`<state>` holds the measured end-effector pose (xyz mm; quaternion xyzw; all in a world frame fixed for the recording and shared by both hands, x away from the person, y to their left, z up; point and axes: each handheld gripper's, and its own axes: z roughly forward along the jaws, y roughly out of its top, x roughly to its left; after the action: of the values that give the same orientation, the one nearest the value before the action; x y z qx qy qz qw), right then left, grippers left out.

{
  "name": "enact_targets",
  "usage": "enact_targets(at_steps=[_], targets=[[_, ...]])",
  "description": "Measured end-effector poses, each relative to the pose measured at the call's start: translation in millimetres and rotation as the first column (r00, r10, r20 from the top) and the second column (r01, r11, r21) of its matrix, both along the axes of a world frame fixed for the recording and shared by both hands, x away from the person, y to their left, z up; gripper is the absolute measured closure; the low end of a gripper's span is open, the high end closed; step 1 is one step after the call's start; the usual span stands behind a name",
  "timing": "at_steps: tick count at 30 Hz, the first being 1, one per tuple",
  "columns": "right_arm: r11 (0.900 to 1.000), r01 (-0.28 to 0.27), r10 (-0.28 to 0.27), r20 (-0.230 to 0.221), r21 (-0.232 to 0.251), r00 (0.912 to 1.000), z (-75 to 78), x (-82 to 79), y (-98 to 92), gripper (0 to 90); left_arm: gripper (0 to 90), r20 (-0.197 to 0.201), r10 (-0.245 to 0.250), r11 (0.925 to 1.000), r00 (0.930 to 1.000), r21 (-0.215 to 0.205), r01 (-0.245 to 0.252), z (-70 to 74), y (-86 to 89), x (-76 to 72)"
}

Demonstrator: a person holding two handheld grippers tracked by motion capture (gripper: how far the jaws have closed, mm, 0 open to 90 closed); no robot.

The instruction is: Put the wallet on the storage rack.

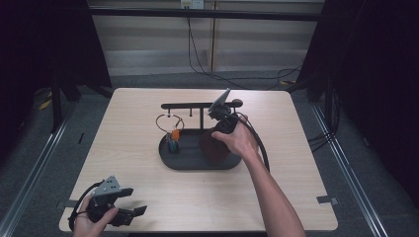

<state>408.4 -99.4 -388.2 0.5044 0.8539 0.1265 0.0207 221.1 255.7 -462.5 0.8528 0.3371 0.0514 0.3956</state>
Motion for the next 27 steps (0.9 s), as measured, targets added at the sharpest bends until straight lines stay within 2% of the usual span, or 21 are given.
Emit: enact_targets(at_steps=[10,23,27], targets=[[1.000,-0.002,0.002,-0.011,-0.001,0.9999,-10.3,1.8,-1.0,60.6,19.4,-0.004,0.004,1.0000,1.0000,-0.002,-0.004,-0.6,-0.1,0.0],[1.000,0.012,-0.012,-0.014,0.010,0.9998,-11.4,1.7,-0.5,61.7,19.4,-0.003,-0.002,1.0000,1.0000,-0.002,0.002,0.0,0.0,-0.1],[1.000,0.008,-0.008,-0.005,0.017,1.0000,-12.3,2.3,-1.3,59.5,19.4,-0.004,0.000,1.0000,1.0000,-0.004,0.000,-0.2,0.3,0.0]])
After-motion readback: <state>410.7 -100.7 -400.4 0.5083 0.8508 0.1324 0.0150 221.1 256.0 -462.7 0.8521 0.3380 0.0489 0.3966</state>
